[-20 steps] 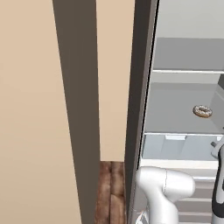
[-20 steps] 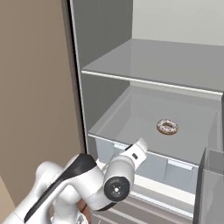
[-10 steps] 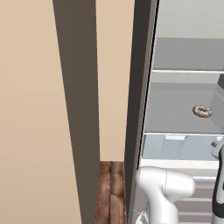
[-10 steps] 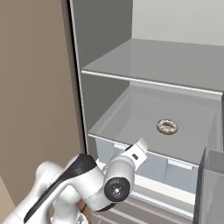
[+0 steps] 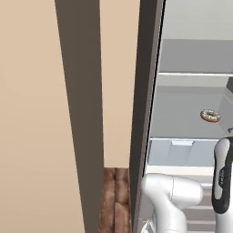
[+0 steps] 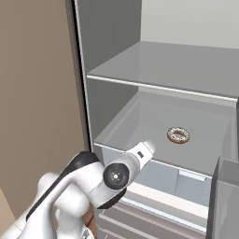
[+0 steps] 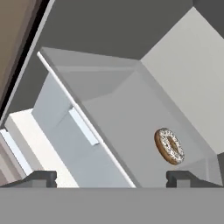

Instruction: Take the cupcake and donut from the fridge and place them on the empty tray on the dining counter.

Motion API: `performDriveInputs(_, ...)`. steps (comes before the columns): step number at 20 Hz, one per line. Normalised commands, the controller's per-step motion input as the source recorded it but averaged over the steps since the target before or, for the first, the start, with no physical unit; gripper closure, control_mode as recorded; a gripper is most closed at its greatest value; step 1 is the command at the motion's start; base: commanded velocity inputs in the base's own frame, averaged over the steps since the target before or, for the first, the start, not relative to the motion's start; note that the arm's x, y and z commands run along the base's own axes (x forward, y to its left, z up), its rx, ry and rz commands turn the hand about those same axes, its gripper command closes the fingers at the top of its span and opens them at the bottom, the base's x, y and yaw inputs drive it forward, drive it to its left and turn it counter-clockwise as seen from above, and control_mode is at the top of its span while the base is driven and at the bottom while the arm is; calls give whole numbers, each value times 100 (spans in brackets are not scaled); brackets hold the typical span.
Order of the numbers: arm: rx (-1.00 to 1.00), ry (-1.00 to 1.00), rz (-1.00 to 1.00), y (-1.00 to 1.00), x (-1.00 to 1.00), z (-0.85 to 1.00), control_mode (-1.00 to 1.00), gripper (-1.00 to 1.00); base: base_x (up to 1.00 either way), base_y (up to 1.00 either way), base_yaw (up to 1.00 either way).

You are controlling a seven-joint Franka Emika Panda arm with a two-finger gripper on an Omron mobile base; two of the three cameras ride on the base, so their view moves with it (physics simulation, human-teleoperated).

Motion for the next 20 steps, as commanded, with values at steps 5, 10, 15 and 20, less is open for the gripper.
performDriveInputs(5,0,12,-15,-3,49,8,-100,-100,0,0,0)
performDriveInputs(10,8,0,-13,-15,42,19,-100,-100,0,0,0)
performDriveInputs(15,9,3,-9,-39,34,11,-100,-100,0,0,0)
performDriveInputs(20,17,0,-4,-37,35,6,-100,-100,0,0,0)
